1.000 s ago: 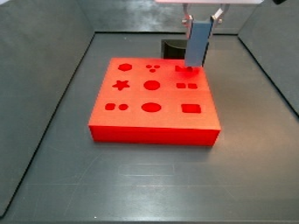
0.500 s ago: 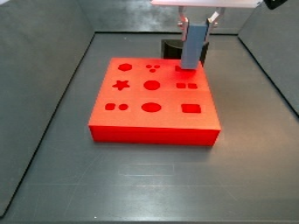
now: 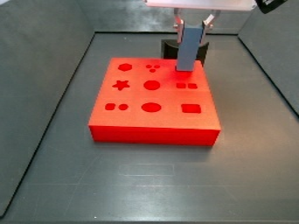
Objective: Insert the arch object.
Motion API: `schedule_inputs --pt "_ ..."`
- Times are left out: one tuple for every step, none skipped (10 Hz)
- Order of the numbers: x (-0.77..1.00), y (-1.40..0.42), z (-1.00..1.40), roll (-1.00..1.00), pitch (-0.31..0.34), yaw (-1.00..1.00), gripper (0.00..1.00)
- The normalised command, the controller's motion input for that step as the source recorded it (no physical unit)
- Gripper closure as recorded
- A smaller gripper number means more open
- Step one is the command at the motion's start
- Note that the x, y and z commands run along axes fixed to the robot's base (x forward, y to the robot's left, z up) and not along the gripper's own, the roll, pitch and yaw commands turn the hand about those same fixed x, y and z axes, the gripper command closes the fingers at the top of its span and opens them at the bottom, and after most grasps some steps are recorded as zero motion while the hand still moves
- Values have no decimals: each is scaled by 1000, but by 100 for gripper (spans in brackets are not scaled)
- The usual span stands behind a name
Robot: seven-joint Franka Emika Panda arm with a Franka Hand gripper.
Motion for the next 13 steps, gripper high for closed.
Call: schedule_inputs --pt "11 0 -209 0 -24 31 100" --pt "9 0 -257 0 -41 29 100" --pt "3 3 -289 0 -44 26 100" --pt "0 0 -354 0 -71 31 100" --pt "0 0 -526 0 -114 17 100" --pt "0 0 -589 1 -107 20 100" --pt "-14 0 -543 19 -103 23 100" --pt "-74 0 -529 43 -96 11 100" --pt "-194 0 -514 73 -91 0 100" --pt "-309 0 -417 53 -99 0 100" --pt "-197 0 -286 13 -103 0 100" --pt "-74 0 -191 0 -67 0 100" --pt "0 0 0 0 0 0 100"
